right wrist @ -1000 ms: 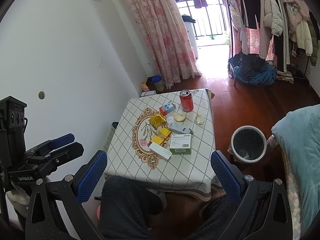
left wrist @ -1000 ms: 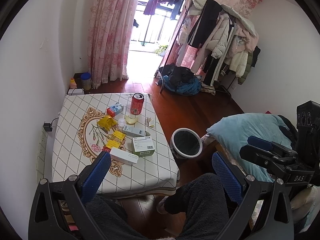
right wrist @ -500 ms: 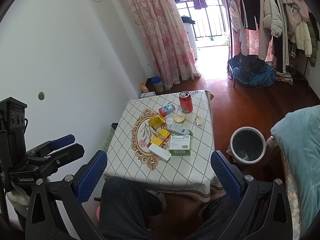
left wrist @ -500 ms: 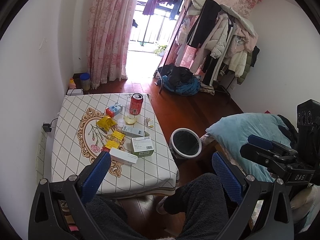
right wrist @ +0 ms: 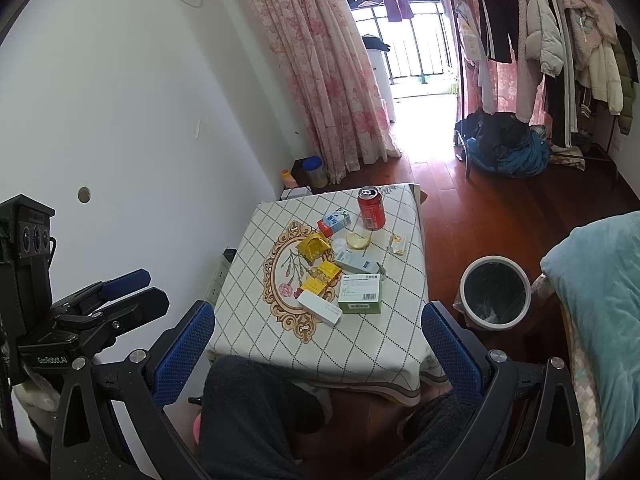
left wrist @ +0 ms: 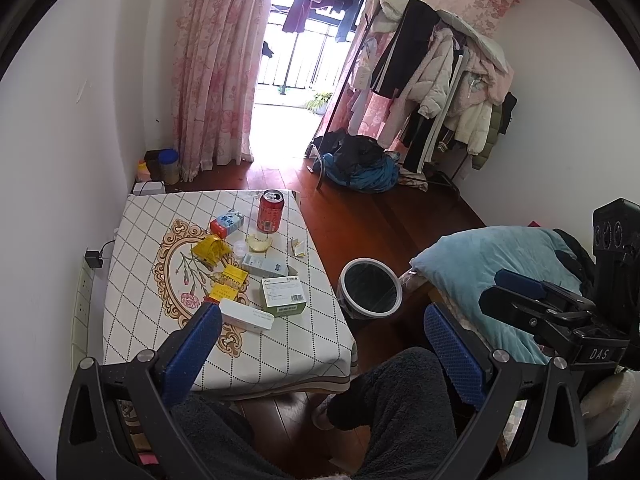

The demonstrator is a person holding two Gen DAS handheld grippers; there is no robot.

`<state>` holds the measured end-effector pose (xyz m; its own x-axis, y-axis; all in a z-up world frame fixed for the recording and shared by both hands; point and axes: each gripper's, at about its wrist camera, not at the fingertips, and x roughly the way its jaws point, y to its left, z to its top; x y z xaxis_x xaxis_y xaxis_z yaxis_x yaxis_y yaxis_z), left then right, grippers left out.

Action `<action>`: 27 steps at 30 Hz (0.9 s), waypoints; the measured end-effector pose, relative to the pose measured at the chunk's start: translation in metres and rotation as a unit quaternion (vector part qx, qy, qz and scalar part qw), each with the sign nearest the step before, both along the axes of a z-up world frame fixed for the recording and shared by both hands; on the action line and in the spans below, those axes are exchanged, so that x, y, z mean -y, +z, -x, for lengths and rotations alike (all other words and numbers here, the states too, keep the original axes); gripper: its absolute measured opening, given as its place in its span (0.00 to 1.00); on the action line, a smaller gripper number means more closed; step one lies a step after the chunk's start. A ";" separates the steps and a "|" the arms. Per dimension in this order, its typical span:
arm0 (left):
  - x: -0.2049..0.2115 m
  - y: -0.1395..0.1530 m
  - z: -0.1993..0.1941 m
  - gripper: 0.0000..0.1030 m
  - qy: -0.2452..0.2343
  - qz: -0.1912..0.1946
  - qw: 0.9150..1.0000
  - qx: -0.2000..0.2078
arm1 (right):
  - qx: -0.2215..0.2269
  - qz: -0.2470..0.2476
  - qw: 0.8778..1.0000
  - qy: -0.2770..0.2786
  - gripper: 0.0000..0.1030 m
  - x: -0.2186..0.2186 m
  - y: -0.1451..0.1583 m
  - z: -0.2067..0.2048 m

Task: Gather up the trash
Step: 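Grasp the white-green medicine box with the right tool while the left tool grasps a white box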

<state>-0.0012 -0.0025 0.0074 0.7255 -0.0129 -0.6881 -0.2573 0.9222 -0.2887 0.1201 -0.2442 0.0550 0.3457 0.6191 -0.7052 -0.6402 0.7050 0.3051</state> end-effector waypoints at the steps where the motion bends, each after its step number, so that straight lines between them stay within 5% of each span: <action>1: 0.000 0.000 0.000 1.00 0.000 -0.001 1.000 0.000 | 0.000 -0.001 1.000 0.000 1.00 0.000 -0.001 0.001; 8: 0.000 -0.002 -0.002 1.00 0.004 -0.003 1.000 -0.005 | -0.002 -0.004 1.000 -0.004 1.00 -0.002 -0.002 0.000; 13: -0.024 -0.033 -0.020 1.00 0.085 -0.035 0.994 -0.054 | -0.012 0.008 0.999 -0.035 1.00 -0.013 -0.025 -0.015; 20: -0.092 -0.147 -0.053 1.00 0.215 -0.036 0.962 -0.167 | -0.074 0.077 0.993 -0.056 1.00 -0.060 -0.132 -0.080; 27: -0.145 -0.269 -0.077 1.00 0.285 0.022 0.913 -0.291 | -0.200 0.146 0.966 -0.070 1.00 -0.139 -0.285 -0.165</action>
<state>0.0753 0.1428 -0.2616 0.1339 0.2157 -0.9672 -0.8138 0.5809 0.0169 0.2856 -0.1056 -0.2298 0.0757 0.3413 -0.9369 -0.4044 0.8694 0.2840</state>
